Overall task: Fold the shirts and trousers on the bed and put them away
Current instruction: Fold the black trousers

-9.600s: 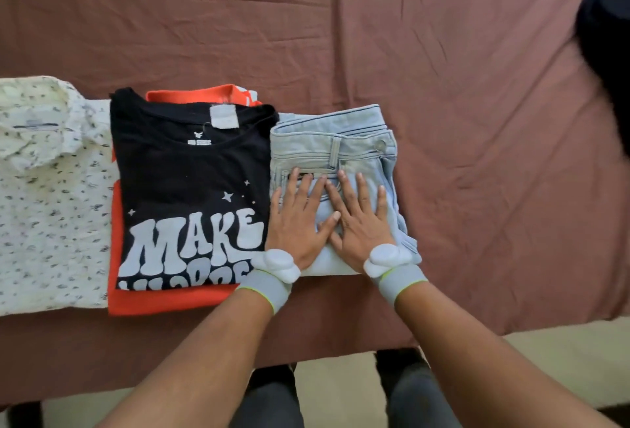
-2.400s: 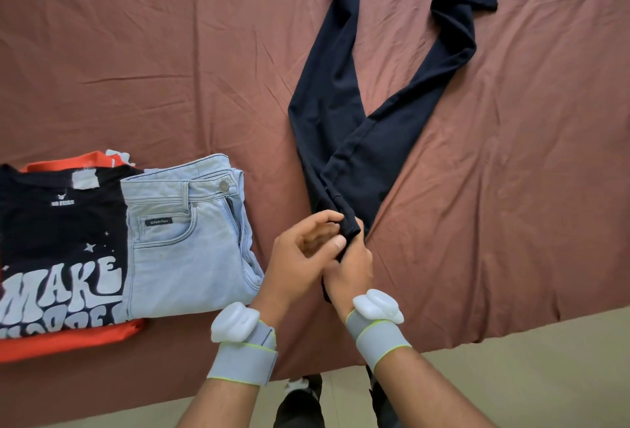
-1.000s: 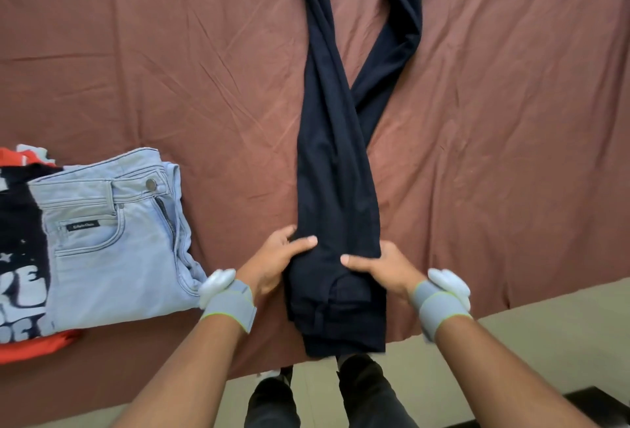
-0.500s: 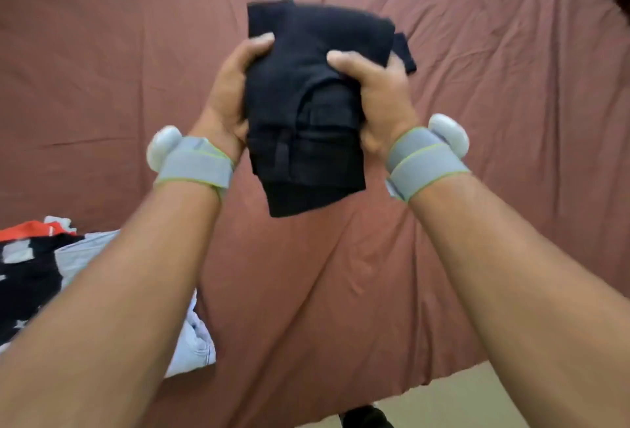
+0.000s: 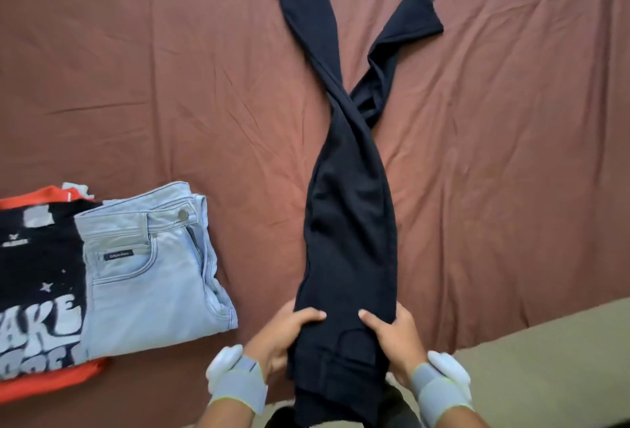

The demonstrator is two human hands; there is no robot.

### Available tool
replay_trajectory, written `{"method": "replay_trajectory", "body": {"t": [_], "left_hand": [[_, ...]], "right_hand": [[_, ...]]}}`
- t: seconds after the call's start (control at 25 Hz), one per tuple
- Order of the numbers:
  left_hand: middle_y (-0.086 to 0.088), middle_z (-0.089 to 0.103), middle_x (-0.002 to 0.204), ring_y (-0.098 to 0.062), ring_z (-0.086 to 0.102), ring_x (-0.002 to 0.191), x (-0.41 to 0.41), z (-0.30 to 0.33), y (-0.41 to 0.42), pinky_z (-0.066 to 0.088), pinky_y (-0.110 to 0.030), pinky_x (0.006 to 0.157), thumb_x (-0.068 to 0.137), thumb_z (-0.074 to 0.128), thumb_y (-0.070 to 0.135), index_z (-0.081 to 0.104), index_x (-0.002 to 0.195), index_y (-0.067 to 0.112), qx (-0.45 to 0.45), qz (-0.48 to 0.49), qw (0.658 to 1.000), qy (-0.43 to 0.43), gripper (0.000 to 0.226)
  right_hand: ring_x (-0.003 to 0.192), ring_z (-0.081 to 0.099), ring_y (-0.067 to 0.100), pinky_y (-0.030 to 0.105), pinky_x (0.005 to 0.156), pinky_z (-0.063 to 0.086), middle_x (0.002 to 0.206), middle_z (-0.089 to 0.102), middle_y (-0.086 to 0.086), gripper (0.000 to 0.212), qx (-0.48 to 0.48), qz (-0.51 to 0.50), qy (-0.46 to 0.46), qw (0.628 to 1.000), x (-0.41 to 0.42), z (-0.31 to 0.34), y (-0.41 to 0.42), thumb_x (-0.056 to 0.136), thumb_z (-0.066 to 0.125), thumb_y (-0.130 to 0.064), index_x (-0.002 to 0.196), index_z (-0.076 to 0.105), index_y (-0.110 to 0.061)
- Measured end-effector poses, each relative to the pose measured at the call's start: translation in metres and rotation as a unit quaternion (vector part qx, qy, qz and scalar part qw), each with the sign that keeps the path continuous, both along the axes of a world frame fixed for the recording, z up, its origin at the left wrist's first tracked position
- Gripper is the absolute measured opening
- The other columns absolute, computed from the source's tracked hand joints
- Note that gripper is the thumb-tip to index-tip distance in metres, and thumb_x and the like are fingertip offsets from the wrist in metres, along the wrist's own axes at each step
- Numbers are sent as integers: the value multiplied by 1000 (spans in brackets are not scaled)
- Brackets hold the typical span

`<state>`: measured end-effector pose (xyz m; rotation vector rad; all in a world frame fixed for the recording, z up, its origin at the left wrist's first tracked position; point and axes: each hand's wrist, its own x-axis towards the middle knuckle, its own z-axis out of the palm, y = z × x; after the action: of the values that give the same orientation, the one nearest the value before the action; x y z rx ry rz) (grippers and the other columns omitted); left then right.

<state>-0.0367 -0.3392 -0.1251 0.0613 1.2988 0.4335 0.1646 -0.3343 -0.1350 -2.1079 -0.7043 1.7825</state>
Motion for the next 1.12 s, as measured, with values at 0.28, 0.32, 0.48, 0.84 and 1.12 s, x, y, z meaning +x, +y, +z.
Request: {"method": "replay_trajectory", "body": {"t": [0.28, 0.32, 0.48, 0.84, 1.12], "left_hand": [[-5, 74, 92, -9, 71, 82, -22, -11, 71, 55, -21, 71, 83, 75, 32, 66, 111, 2, 104, -24, 988, 108, 43], [-2, 71, 88, -1, 68, 72, -23, -16, 88, 51, -15, 62, 84, 75, 32, 65, 108, 5, 122, -20, 984, 130, 38], [-9, 75, 101, -21, 72, 95, -16, -36, 160, 59, -34, 84, 71, 82, 46, 71, 102, 8, 166, 11, 971, 172, 50], [-17, 70, 111, -27, 70, 99, -25, 46, 278, 59, -37, 84, 98, 55, 20, 59, 127, -3, 264, 127, 956, -29, 37], [-14, 71, 116, -22, 69, 101, -38, 90, 232, 55, -35, 91, 97, 50, 19, 62, 122, 3, 254, 56, 965, -40, 32]], "right_hand": [[90, 69, 15, 45, 93, 53, 95, 74, -5, 45, 16, 18, -30, 999, -14, -2, 62, 63, 86, -33, 100, 64, -18], [91, 69, 16, 44, 93, 53, 96, 73, -4, 50, 31, 3, -41, 999, -16, -6, 79, 60, 86, -37, 101, 63, -19], [93, 70, 24, 43, 87, 57, 98, 74, 4, 49, 69, -59, 15, 996, -27, -22, 149, 62, 85, -30, 105, 64, -16], [111, 61, 41, 53, 97, 50, 118, 65, 25, 42, 191, -186, 275, 924, -75, 53, 287, 80, 67, 2, 121, 59, 7], [101, 66, 30, 37, 85, 57, 113, 68, 19, 39, 237, -134, 266, 925, -83, 98, 231, 85, 56, 12, 123, 55, 6]]}}
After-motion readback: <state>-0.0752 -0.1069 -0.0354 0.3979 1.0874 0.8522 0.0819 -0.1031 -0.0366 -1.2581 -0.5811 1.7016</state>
